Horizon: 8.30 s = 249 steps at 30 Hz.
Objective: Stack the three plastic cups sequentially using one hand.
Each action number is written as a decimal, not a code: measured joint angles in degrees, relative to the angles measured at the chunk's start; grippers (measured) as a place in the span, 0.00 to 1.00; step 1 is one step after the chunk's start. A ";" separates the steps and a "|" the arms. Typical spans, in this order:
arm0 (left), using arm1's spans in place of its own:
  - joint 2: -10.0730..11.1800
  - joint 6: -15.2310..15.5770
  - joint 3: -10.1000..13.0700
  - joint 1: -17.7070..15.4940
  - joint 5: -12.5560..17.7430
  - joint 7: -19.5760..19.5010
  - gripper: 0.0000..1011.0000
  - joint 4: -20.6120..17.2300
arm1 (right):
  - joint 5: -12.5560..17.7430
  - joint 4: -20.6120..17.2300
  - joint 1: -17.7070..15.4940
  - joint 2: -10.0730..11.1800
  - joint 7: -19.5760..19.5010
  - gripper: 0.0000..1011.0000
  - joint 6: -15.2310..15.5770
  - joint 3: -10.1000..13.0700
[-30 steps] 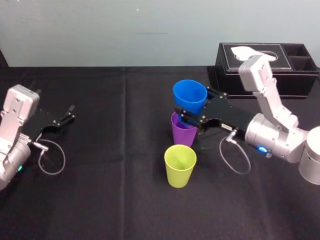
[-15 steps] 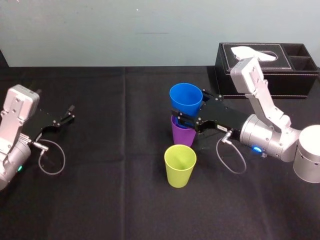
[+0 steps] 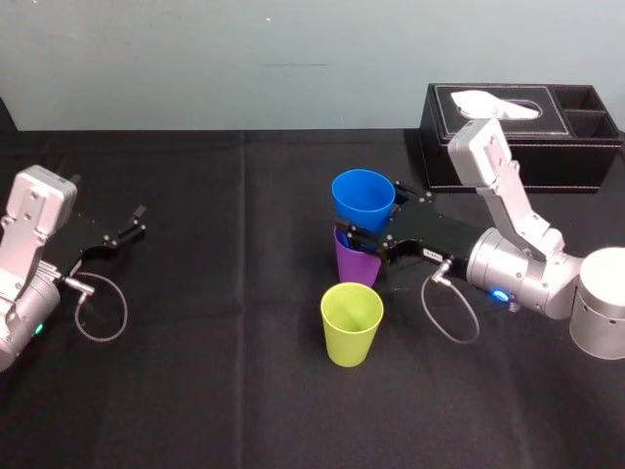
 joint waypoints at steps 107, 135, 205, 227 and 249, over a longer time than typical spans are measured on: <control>0.00 0.00 0.00 0.00 0.00 0.00 1.00 0.00 | 8.64 -3.39 -9.93 11.83 12.24 0.99 -7.95 -2.06; 0.00 0.00 0.00 0.00 0.00 0.00 1.00 0.00 | 6.35 2.62 -3.23 7.11 13.06 0.99 -7.75 -7.02; 0.00 0.00 0.00 0.00 0.00 0.00 1.00 0.00 | 10.12 -14.50 -6.91 12.45 4.12 0.73 -0.25 0.90; 0.00 0.00 0.00 0.00 0.00 0.00 1.00 0.00 | 8.64 -9.06 -0.21 9.09 2.23 0.72 2.53 0.19; 0.00 0.00 0.00 0.00 0.00 0.00 1.00 0.00 | 6.28 -1.35 5.17 5.18 3.62 0.72 2.25 -2.54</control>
